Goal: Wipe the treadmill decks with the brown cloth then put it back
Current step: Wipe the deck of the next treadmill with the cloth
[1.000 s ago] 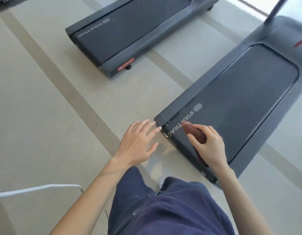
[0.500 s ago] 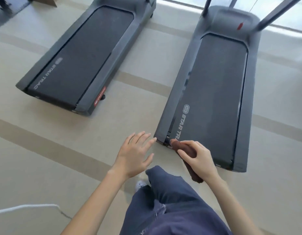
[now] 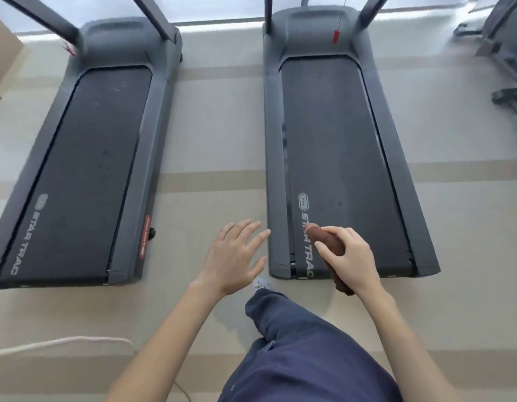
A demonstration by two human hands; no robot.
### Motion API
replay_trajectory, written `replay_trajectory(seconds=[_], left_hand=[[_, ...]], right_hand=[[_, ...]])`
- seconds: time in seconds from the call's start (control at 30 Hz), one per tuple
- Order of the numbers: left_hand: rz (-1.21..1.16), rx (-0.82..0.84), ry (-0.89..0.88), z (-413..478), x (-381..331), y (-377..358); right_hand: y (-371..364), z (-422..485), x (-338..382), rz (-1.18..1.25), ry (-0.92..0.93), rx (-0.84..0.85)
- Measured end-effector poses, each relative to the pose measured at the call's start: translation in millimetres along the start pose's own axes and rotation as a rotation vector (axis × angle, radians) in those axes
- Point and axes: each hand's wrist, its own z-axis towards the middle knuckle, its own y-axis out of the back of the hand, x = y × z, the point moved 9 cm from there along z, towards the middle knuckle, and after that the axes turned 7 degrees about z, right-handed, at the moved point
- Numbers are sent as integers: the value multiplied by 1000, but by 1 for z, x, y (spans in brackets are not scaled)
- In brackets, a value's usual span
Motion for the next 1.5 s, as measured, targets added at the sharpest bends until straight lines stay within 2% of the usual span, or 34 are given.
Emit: replay_trajectory(seconds=[0.23,0.47,0.67,0.87,1.0,1.13,1.23,1.5], left_hand=[[19,12,-229,98,22,9],[34,41,-573,171,-6,-1],[38,93,-756,241,13,-10],[88,140,-1031,291,23,-24],[64,156,-1164,324,13,-43],[95,201,-1184,350,12,-95],[81,206,-1207,366,6,-160],[87,245,-1246,399,-49,-436]], right_hand=[[13,50,-3,-36,-98,-108],[45,46,-29,20,-295,-391],[34,54,-35,25,-449,-589],[27,92,-26,-96,-505,-588],[27,116,-42,-59,-566,-661],[9,130,-92,-42,-661,-694],[-22,135,-161,-44,-725,-724],[-173,129,-399,-73,-835,-841]])
